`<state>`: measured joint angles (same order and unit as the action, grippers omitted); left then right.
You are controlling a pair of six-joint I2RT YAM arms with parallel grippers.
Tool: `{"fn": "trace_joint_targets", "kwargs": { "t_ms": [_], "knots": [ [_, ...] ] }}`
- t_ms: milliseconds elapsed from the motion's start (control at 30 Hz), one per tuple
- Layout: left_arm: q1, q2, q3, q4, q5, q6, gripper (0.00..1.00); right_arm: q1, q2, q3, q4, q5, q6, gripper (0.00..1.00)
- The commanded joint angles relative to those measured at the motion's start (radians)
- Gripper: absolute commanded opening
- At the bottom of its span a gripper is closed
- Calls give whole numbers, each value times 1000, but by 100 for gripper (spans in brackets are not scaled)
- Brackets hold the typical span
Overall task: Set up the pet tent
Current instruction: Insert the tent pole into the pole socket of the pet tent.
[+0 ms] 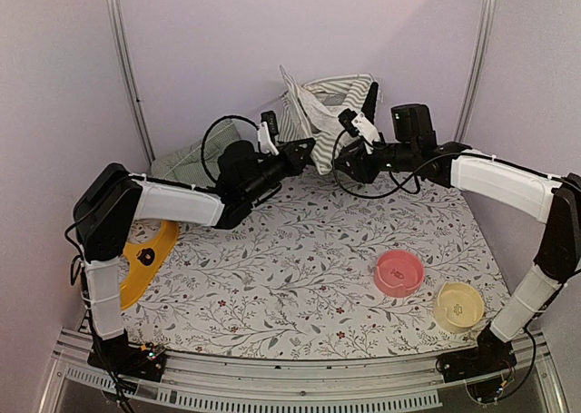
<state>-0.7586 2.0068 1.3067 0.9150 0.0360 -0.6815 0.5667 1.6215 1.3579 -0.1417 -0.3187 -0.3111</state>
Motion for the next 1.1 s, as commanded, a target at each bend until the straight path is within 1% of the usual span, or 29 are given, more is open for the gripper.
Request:
{"fn": "trace_joint_targets", "kwargs": {
  "t_ms": [0, 100, 200, 333, 433, 500, 600, 700, 1067],
  "knots": [
    [7, -30, 11, -7, 26, -8, 0, 35, 50, 45, 53, -69, -18, 47],
    [7, -29, 13, -6, 27, -5, 0, 47, 86, 71, 52, -78, -13, 44],
    [5, -30, 17, -5, 25, -1, 0, 49, 128, 99, 41, -56, 11, 41],
    [2, -30, 16, 0, 25, -3, 0, 48, 158, 137, 34, -21, 36, 35],
    [2, -30, 14, 4, 25, -1, 0, 42, 162, 145, 31, -8, 49, 25],
    [1, -30, 14, 5, 25, -1, 0, 42, 157, 145, 31, -8, 57, 20],
    [2, -26, 17, 8, 27, -4, 0, 41, 156, 144, 28, -21, 59, 9],
    [1, -24, 18, 11, 25, -4, 0, 41, 156, 145, 19, -34, 55, 0],
    [-10, -6, 20, 2, 30, 15, 0, 41, 176, 213, -1, -44, 66, 0]
  ]
}}
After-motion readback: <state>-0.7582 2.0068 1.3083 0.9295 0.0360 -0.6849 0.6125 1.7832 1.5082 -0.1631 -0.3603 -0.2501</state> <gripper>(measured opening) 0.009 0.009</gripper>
